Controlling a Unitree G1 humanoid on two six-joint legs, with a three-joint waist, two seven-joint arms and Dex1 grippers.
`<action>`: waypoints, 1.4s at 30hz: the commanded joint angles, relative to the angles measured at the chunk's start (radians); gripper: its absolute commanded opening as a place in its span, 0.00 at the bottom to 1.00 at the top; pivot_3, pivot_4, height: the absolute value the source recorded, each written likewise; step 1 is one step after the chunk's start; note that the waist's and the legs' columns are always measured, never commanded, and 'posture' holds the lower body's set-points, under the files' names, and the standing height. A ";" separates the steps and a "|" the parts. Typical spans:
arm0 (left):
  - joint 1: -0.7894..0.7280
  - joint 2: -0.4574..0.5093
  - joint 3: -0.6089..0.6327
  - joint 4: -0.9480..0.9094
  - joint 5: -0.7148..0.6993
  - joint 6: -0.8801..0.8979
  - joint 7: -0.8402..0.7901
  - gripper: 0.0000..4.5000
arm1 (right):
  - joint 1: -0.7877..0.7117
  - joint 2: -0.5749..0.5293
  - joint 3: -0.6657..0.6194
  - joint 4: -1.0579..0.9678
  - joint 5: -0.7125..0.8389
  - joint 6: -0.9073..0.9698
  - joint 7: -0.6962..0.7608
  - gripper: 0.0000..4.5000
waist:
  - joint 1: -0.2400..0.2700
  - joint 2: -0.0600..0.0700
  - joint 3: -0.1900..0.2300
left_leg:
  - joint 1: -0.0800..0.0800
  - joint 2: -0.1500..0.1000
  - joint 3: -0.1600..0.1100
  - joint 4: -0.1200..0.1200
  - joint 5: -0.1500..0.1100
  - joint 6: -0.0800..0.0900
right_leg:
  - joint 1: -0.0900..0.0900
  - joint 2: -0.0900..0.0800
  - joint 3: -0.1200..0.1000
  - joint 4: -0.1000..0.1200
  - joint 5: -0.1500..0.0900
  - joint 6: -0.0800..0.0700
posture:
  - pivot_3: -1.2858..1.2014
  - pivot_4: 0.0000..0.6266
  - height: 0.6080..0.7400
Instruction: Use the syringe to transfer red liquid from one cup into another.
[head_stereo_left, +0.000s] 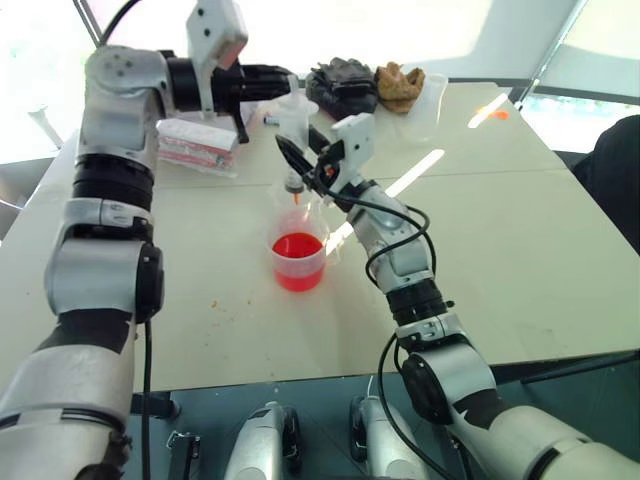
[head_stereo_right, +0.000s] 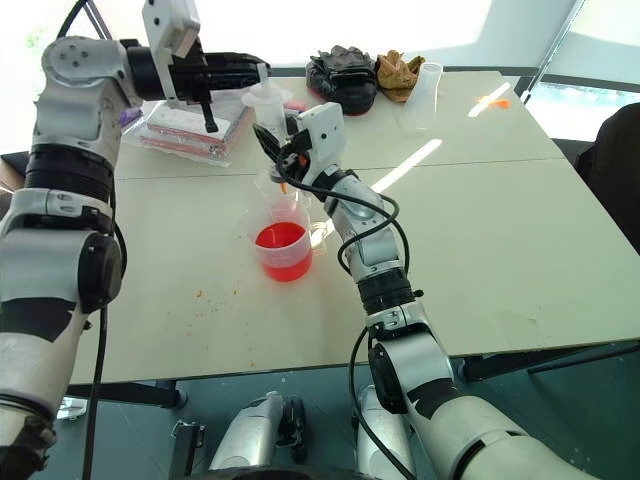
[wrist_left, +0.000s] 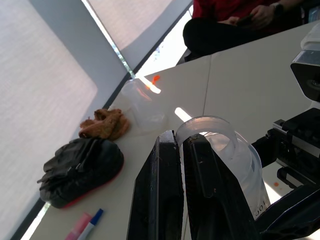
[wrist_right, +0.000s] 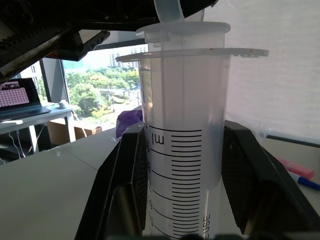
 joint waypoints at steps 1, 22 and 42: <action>0.036 0.016 -0.028 -0.002 0.021 0.022 -0.022 0.01 | -0.052 0.000 -0.028 -0.115 0.042 -0.045 -0.011 0.33 | 0.000 0.000 0.000 | 0.000 0.000 0.000 0.000 0.000 0.000 | 0.000 0.000 0.000 0.000 0.000 0.000 | 0.52 0.24 1.00; -0.096 0.095 0.131 -0.043 -0.150 0.249 0.023 0.50 | -0.066 0.001 -0.027 -0.083 0.044 -0.057 -0.023 0.33 | 0.000 0.000 0.000 | 0.000 0.000 0.000 0.000 0.000 0.000 | 0.000 0.000 0.000 0.000 0.000 0.000 | 0.52 0.24 1.00; 0.718 0.267 0.414 -1.209 -0.682 1.136 0.361 0.50 | -0.193 -0.805 -0.179 -0.346 0.453 1.242 0.141 0.33 | 0.012 -0.001 0.000 | 0.002 0.000 -0.001 0.000 -0.003 0.004 | 0.000 -0.003 0.003 -0.003 -0.004 -0.007 | 0.52 0.24 1.00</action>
